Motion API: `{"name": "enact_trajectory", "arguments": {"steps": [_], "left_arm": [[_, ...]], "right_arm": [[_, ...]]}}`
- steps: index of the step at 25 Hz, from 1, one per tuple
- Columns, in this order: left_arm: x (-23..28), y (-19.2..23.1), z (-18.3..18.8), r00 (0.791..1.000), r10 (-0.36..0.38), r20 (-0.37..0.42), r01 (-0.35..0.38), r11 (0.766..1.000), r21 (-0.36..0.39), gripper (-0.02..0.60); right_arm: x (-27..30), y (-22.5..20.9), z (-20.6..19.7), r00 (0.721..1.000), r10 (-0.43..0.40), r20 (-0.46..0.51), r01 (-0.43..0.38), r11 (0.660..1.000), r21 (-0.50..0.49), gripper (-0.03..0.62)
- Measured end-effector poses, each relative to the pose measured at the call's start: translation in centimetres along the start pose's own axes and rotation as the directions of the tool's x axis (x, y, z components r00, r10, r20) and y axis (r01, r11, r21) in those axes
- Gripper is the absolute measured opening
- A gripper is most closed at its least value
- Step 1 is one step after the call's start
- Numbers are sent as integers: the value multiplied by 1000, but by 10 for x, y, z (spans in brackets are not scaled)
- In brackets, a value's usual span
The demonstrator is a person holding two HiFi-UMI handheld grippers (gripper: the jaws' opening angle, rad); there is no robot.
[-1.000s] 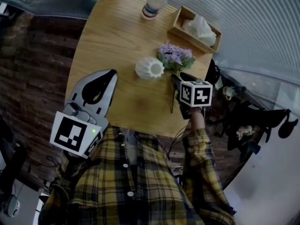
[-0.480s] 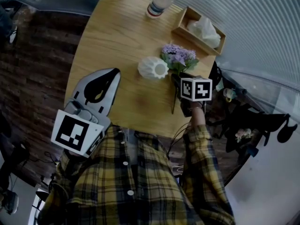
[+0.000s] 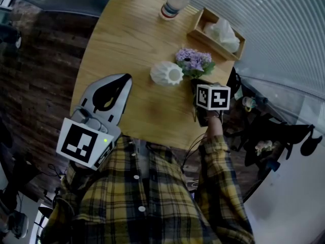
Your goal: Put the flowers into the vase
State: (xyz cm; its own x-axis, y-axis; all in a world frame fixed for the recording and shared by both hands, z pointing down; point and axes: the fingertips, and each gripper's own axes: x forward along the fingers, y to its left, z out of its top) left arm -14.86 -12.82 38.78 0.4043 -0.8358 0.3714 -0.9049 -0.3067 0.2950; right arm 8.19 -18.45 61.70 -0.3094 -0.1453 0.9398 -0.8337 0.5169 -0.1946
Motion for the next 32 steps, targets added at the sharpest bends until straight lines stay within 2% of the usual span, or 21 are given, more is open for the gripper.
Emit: {"name": "enact_trajectory", "arguments": {"steps": [11, 21, 27, 32], "left_arm": [[-2, -3, 9, 1000, -2, 21, 2, 1000, 11, 9], [-19, -18, 25, 997, -20, 75, 18, 1000, 23, 9], [-25, -27, 38, 994, -32, 105, 28, 999, 43, 9], [-29, -35, 46, 991, -49, 122, 42, 997, 57, 9]], "right_arm": [[-12, 1, 7, 998, -6, 56, 6, 1000, 5, 15], [-52, 14, 22, 985, 10, 174, -11, 1000, 9, 15], [-84, 27, 43, 960, 29, 277, -30, 1000, -1, 15], [-117, 38, 66, 927, 51, 373, -50, 999, -12, 15]]}}
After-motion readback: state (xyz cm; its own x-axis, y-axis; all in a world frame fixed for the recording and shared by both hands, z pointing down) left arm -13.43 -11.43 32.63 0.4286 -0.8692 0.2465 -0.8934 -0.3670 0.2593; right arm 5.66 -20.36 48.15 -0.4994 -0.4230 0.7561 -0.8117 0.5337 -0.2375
